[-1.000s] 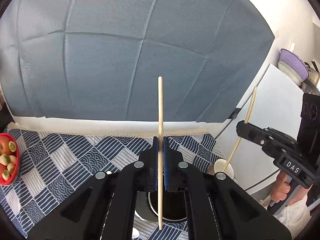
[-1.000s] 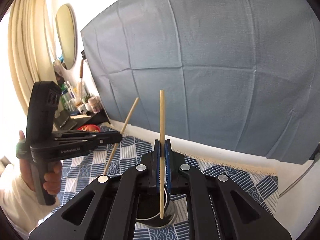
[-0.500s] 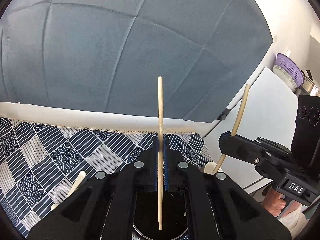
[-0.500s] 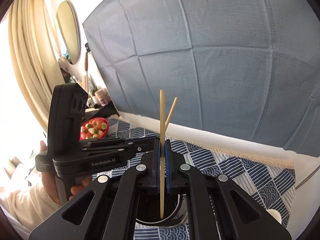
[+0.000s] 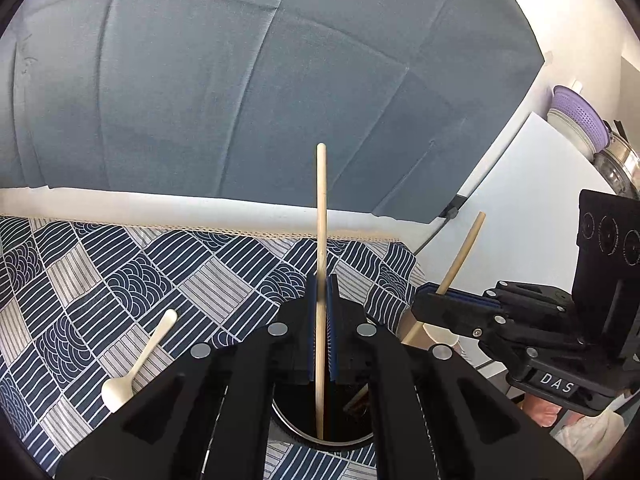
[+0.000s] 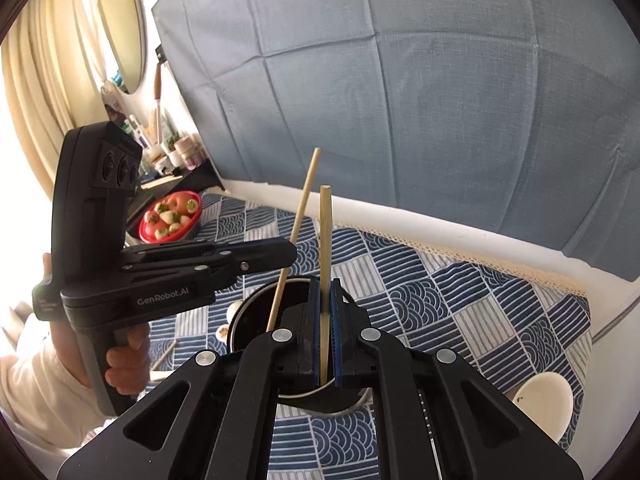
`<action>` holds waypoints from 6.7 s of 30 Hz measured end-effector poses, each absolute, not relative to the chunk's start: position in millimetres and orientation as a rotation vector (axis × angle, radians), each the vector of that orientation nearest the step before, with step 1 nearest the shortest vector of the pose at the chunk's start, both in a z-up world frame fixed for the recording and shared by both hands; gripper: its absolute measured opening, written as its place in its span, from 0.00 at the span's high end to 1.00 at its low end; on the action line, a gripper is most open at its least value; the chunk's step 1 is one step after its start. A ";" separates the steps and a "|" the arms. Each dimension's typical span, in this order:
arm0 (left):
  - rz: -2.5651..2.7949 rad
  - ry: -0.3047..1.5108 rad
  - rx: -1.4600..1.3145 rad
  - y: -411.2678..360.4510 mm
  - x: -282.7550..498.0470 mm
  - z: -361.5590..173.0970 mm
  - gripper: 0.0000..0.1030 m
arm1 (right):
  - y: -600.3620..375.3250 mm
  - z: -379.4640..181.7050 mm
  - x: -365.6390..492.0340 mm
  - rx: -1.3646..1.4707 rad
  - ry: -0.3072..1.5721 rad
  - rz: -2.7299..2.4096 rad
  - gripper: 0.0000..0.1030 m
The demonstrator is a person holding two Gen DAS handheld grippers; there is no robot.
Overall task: Organize utensils
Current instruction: 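Lift both held chopsticks over the black holder and drop them in, then withdraw both open tools from the holder toward the remaining chopsticks, then grasp a chopstick with the left gripper while the right gripper grasps another, then carry both held chopsticks up toward the black holder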
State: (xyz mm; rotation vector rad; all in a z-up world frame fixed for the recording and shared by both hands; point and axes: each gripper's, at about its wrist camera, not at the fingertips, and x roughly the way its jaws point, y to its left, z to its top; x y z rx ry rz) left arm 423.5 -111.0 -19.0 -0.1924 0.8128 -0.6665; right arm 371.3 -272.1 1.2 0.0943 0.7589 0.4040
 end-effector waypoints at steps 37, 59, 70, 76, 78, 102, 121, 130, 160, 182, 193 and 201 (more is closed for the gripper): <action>-0.371 0.816 -0.077 -13.8 325.0 -19.7 0.06 | -255.8 -2.8 287.7 -0.040 0.688 0.230 0.16; -0.231 0.922 -0.090 80.2 316.0 -52.7 0.06 | -207.5 -31.4 281.8 -0.081 0.788 0.222 0.14; -0.265 0.988 -0.042 119.8 310.3 -69.1 0.06 | -156.9 -48.0 269.1 -0.073 0.857 0.189 0.14; -0.307 1.020 -0.058 140.2 305.3 -80.2 0.06 | -127.3 -57.3 258.7 -0.081 0.884 0.175 0.14; -0.311 1.025 -0.042 144.3 303.9 -83.7 0.06 | -118.8 -60.9 256.1 -0.066 0.895 0.171 0.14; -0.421 1.145 0.089 177.6 285.7 -134.0 0.06 | -21.1 -126.0 241.0 -0.105 1.030 0.155 0.14; -0.523 1.207 0.168 145.7 280.4 -170.1 0.06 | 5.7 -185.5 247.9 -0.132 1.147 0.166 0.14; -0.518 1.218 0.245 135.3 280.1 -181.4 0.06 | -0.8 -196.8 252.1 -0.064 1.190 0.165 0.07; -0.399 1.259 0.311 196.3 285.4 -170.8 0.95 | -51.8 -185.7 247.3 -0.022 1.300 0.127 0.96; -0.447 1.235 0.347 164.8 304.1 -156.4 0.95 | -87.9 -119.6 238.9 0.148 1.171 0.119 0.96; -0.474 1.203 0.266 165.6 312.9 -135.0 0.95 | -87.8 -81.5 242.7 0.119 1.106 0.140 0.96; -0.463 1.180 0.223 162.4 315.3 -112.3 0.95 | -96.9 -56.0 253.6 0.099 1.053 0.175 0.96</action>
